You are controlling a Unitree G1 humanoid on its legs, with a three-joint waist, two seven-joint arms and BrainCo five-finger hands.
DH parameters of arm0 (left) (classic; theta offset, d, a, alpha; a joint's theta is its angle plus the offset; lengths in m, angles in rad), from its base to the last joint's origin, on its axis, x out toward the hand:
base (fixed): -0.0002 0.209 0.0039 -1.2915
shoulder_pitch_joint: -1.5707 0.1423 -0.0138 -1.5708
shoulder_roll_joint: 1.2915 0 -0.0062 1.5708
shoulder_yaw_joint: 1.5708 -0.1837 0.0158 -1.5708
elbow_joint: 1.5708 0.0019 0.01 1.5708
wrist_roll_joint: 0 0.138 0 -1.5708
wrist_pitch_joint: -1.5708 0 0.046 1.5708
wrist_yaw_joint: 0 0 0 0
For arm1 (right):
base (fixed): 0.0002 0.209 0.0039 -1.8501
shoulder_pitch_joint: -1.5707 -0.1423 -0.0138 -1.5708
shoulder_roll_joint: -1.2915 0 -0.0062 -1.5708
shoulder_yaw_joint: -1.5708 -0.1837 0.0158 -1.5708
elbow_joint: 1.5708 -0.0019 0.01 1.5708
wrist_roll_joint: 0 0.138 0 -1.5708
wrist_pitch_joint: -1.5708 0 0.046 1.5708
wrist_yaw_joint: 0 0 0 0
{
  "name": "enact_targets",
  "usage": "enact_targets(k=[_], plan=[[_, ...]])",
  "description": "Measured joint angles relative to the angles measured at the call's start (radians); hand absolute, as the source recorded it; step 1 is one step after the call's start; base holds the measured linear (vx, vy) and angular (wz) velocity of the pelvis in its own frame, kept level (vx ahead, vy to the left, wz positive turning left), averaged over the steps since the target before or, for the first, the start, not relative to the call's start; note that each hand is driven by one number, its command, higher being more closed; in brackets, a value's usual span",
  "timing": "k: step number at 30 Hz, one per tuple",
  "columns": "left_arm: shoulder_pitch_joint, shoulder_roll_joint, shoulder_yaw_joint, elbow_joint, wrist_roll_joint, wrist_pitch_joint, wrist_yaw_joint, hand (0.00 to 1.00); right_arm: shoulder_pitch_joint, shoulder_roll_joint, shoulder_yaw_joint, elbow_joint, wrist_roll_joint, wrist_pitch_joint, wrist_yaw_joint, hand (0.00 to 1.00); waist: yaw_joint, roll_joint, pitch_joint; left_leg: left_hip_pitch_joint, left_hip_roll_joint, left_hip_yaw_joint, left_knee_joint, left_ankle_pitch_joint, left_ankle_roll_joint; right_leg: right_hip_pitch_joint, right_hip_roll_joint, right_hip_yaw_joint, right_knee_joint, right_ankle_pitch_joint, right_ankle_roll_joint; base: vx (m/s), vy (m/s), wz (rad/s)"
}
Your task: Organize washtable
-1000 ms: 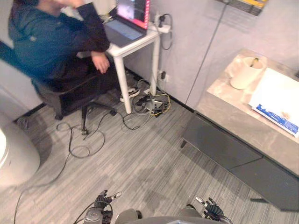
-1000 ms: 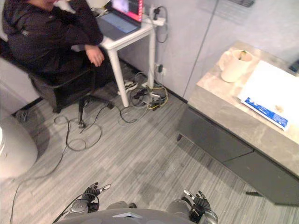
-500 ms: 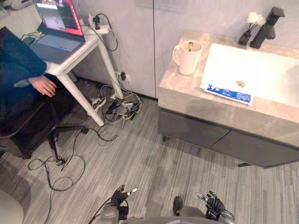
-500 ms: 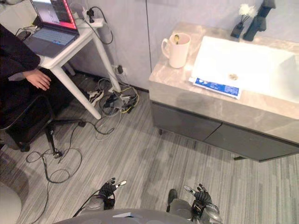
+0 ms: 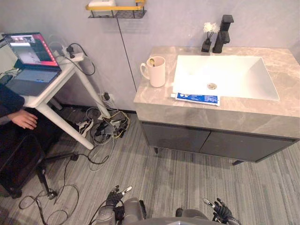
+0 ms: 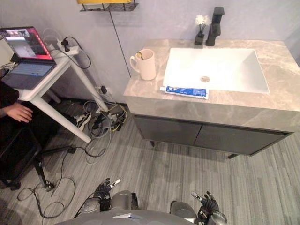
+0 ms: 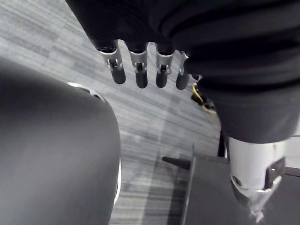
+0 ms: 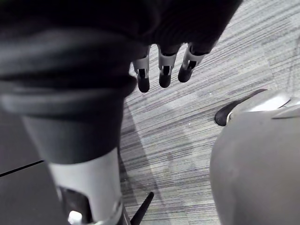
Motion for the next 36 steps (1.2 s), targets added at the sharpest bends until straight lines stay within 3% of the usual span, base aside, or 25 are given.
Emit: enact_targets(k=[1, 2, 3, 4, 6, 8, 10, 15, 18, 19, 20, 22, 23, 24, 25, 26, 27, 29, 31, 36], plan=[[0.002, -0.001, 0.0, 0.001, 0.0, 0.0, 0.0, 0.0, 0.003, -0.002, -0.001, -0.001, 0.001, -0.001, 0.0, 0.0, 0.0, 0.006, -0.003, 0.008, -0.01, -0.014, -0.099, 0.015, -0.015, 0.0, 0.001, 0.008, 0.001, -0.007, 0.006, -0.11, 0.063, -0.4], [0.004, -0.002, 0.003, 0.007, 0.0, 0.0, 0.0, 0.0, 0.007, -0.008, -0.002, -0.005, 0.0, -0.001, 0.001, 0.0, 0.002, 0.018, -0.009, 0.013, -0.017, -0.038, -0.221, 0.047, -0.006, -0.004, 0.008, 0.024, 0.018, -0.03, 0.022, 0.23, 0.133, -0.49], [0.006, -0.001, 0.013, 0.009, -0.001, 0.001, 0.0, 0.0, 0.009, -0.008, -0.001, -0.007, -0.001, -0.001, 0.0, 0.0, 0.008, 0.016, -0.014, 0.024, -0.022, -0.046, -0.24, 0.111, 0.028, 0.0, 0.01, 0.048, 0.038, -0.056, 0.041, 0.36, 0.16, -0.5], [0.007, 0.001, 0.022, 0.009, 0.0, 0.001, -0.001, 0.0, 0.01, -0.008, 0.0, -0.007, -0.001, -0.001, 0.0, 0.0, 0.011, 0.009, -0.019, 0.03, -0.033, -0.044, -0.239, 0.128, 0.035, 0.004, 0.001, 0.058, 0.044, -0.065, 0.056, 0.41, 0.162, -0.34], [0.004, 0.011, 0.025, 0.019, 0.003, 0.003, -0.003, 0.0, 0.016, 0.017, 0.002, -0.007, -0.001, -0.001, 0.003, 0.0, 0.003, -0.038, -0.052, 0.038, -0.089, -0.015, -0.239, 0.091, 0.055, 0.016, -0.059, 0.067, 0.027, -0.087, 0.084, 0.43, 0.142, -0.07], [-0.005, 0.013, 0.023, 0.029, 0.003, 0.003, -0.002, 0.0, 0.014, 0.03, 0.002, -0.007, -0.001, -0.001, 0.006, 0.0, 0.007, -0.054, -0.062, 0.041, -0.114, 0.0, -0.239, 0.075, 0.068, 0.03, -0.085, 0.077, 0.01, -0.084, 0.088, 0.39, 0.112, -0.02], [-0.007, 0.02, -0.015, 0.034, 0.002, 0.003, -0.001, 0.0, -0.001, 0.032, 0.003, -0.007, -0.003, -0.001, 0.013, 0.0, 0.012, -0.055, -0.067, 0.071, -0.146, 0.014, -0.255, 0.061, 0.09, 0.05, -0.117, 0.082, -0.012, -0.064, 0.112, 0.39, 0.109, 0.0], [-0.004, 0.031, -0.085, 0.028, -0.007, 0.0, 0.007, 0.0, -0.02, 0.033, 0.005, -0.009, -0.003, -0.001, 0.015, 0.0, 0.029, -0.047, -0.081, 0.105, -0.155, 0.016, -0.299, 0.051, 0.104, 0.063, -0.122, 0.083, -0.028, -0.002, 0.132, 0.26, 0.022, 0.02], [0.0, 0.028, -0.106, 0.026, -0.02, -0.001, 0.008, 0.0, -0.025, 0.03, 0.005, -0.009, -0.004, -0.001, 0.014, 0.0, 0.039, -0.046, -0.082, 0.153, -0.151, 0.025, -0.335, 0.051, 0.105, -0.013, -0.101, 0.086, 0.177, 0.005, 0.136, 0.22, -0.027, -0.15], [0.0, 0.034, -0.11, 0.028, -0.031, -0.001, 0.009, 0.0, -0.023, 0.035, 0.004, -0.008, -0.005, -0.001, 0.014, 0.0, 0.038, -0.051, -0.074, 0.189, -0.149, 0.025, -0.347, 0.051, 0.106, -0.083, -0.09, 0.085, 0.359, 0.029, 0.153, 0.2, -0.1, -0.08], [-0.003, 0.039, -0.124, 0.029, -0.052, 0.001, 0.013, 0.0, -0.019, 0.037, 0.004, -0.008, -0.005, 0.0, 0.013, 0.0, 0.029, -0.043, -0.048, 0.244, -0.141, 0.01, -0.357, 0.038, 0.125, -0.14, -0.084, 0.078, 0.529, 0.018, 0.145, 0.19, -0.111, -0.04], [-0.002, 0.038, -0.125, 0.042, -0.087, 0.004, 0.016, 0.0, -0.018, 0.033, 0.006, -0.016, -0.004, 0.0, 0.012, 0.0, 0.019, -0.041, -0.031, 0.322, -0.126, 0.013, -0.379, 0.036, 0.129, -0.212, -0.092, 0.018, 0.653, -0.063, 0.111, 0.12, -0.137, -0.09], [-0.001, 0.038, -0.122, 0.046, -0.1, 0.003, 0.016, 0.0, -0.017, 0.032, 0.013, -0.043, -0.003, -0.002, 0.011, 0.0, 0.016, -0.024, -0.025, 0.347, -0.103, 0.018, -0.382, 0.035, 0.129, -0.265, -0.107, -0.041, 0.639, -0.093, 0.09, 0.09, -0.135, -0.12], [-0.001, 0.037, -0.122, 0.046, -0.102, 0.003, 0.016, 0.0, -0.017, 0.031, 0.018, -0.055, -0.004, -0.004, 0.01, 0.0, 0.015, -0.024, -0.024, 0.354, -0.092, 0.021, -0.379, 0.035, 0.129, -0.284, -0.117, -0.068, 0.597, -0.093, 0.092, 0.07, -0.104, -0.06], [0.002, 0.04, -0.121, 0.045, -0.105, 0.003, 0.016, 0.0, -0.017, 0.032, 0.027, -0.058, -0.004, -0.005, 0.011, 0.0, 0.014, -0.026, -0.026, 0.358, -0.082, 0.029, -0.371, 0.03, 0.115, -0.303, -0.135, -0.099, 0.492, -0.082, 0.097, -0.11, -0.041, 0.07], [0.005, 0.053, -0.119, 0.045, -0.105, 0.002, 0.016, 0.0, -0.012, 0.035, 0.043, -0.058, -0.01, -0.005, 0.008, 0.0, 0.013, -0.055, -0.032, 0.364, -0.082, 0.032, -0.357, 0.01, 0.076, -0.301, -0.162, -0.121, 0.298, 0.039, 0.097, -0.15, -0.091, 0.14], [-0.003, 0.057, -0.106, 0.052, -0.107, 0.005, 0.017, 0.0, -0.011, 0.034, 0.046, -0.049, -0.018, -0.003, 0.006, 0.0, 0.016, -0.064, -0.031, 0.371, -0.066, 0.019, -0.349, -0.03, 0.02, -0.287, -0.15, -0.112, 0.232, 0.056, 0.108, -0.17, -0.092, 0.08], [-0.002, 0.025, -0.106, 0.055, -0.106, 0.004, 0.014, 0.0, -0.017, 0.017, 0.042, -0.048, -0.043, -0.008, -0.002, 0.0, 0.014, -0.027, -0.029, 0.363, -0.025, 0.01, -0.368, -0.035, 0.011, -0.283, -0.101, -0.108, 0.214, 0.063, 0.102, 0.02, -0.134, -0.09], [-0.006, 0.011, -0.104, 0.058, -0.105, 0.003, 0.013, 0.0, -0.017, 0.007, 0.034, -0.046, -0.044, -0.005, -0.003, 0.0, 0.013, -0.012, -0.033, 0.376, -0.012, 0.004, -0.384, -0.02, -0.003, -0.281, -0.085, -0.111, 0.203, 0.062, 0.1, 0.04, -0.051, -0.11], [0.001, 0.007, -0.077, 0.059, -0.104, 0.004, 0.007, 0.0, 0.0, -0.01, 0.046, -0.033, -0.052, 0.0, 0.001, 0.0, 0.006, -0.015, -0.042, 0.389, -0.007, -0.006, -0.401, 0.019, -0.033, -0.22, -0.074, -0.119, 0.099, 0.106, 0.102, -0.01, 0.083, 0.04]])
